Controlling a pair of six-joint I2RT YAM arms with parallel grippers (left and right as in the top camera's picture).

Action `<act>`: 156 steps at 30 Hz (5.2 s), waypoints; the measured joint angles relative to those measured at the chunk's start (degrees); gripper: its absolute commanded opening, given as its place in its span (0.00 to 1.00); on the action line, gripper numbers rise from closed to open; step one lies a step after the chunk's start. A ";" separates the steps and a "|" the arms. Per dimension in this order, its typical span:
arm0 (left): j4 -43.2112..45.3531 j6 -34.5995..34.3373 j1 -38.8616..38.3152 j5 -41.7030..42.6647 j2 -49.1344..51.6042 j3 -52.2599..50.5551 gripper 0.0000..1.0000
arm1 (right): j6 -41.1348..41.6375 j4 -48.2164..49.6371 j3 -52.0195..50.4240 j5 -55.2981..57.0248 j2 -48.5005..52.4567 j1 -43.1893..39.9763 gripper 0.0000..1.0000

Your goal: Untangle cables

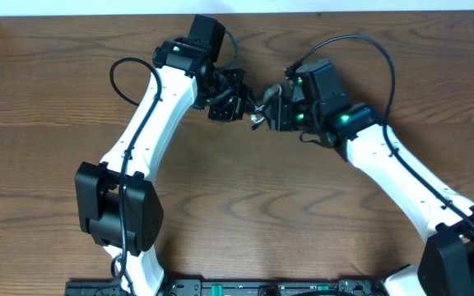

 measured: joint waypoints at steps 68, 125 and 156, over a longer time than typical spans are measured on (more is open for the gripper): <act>14.43 -16.81 -6.60 -16.68 0.00 -0.15 0.07 | 7.48 -0.96 0.09 -7.15 3.04 -5.40 0.66; 5.33 59.60 -5.55 -36.48 0.00 -0.26 0.08 | -16.83 -17.20 0.20 -9.18 -0.50 -19.41 0.01; 8.90 84.00 -12.04 -19.80 1.07 -3.85 0.08 | -27.71 -21.27 0.22 -24.09 -2.84 -22.16 0.01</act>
